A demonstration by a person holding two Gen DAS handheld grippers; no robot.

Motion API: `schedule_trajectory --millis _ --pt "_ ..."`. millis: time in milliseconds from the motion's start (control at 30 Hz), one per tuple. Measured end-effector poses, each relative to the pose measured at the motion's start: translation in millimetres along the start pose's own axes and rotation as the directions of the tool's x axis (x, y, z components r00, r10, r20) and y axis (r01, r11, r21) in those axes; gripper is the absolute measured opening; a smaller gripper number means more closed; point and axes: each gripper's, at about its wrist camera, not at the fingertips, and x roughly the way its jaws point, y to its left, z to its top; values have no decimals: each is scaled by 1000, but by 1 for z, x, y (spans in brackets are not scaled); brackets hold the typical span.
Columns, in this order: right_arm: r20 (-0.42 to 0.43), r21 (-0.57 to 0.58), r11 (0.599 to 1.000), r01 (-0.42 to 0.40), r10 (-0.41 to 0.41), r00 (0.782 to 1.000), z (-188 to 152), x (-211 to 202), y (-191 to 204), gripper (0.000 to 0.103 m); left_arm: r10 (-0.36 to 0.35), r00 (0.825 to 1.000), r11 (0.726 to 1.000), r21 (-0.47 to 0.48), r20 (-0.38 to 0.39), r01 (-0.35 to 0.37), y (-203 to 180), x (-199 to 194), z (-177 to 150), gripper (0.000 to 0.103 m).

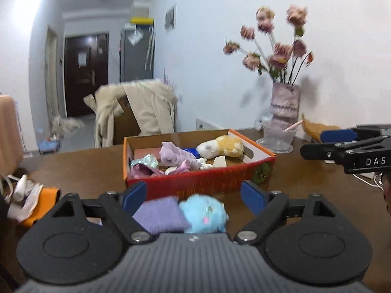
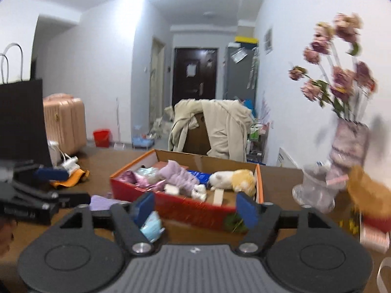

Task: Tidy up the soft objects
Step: 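Drop the tissue and triangular sponge into the box and open both grippers, then grasp the purple fabric pouch with the left gripper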

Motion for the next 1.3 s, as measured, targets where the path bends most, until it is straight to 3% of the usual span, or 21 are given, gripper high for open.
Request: schedule_trajectory --millis 200,400,500,767,967,1167,1300 --pt "35 96 994 51 -55 998 -73 -43 42 91 67 993 998 -5 98 -67 -4 -64 -61 95" --pt "39 174 982 80 -88 995 -114 -63 81 93 41 997 999 -16 63 -41 -7 -84 -89 97" --pt "42 129 988 88 -94 995 -116 -67 92 93 36 996 999 -12 84 -35 -7 -92 -88 97" --pt "72 158 980 117 -130 989 -110 -73 94 94 34 995 999 -36 94 -31 1 -92 -81 98" --pt "124 212 966 146 -175 977 -90 -64 82 98 76 991 996 -62 114 -69 28 -69 -42 98" --pt "126 185 979 86 -110 986 -60 -28 81 94 111 986 993 -54 125 -105 54 -29 -5 98" --pt "92 166 986 13 -29 995 -36 11 84 89 140 987 985 -113 84 -130 80 12 8 98"
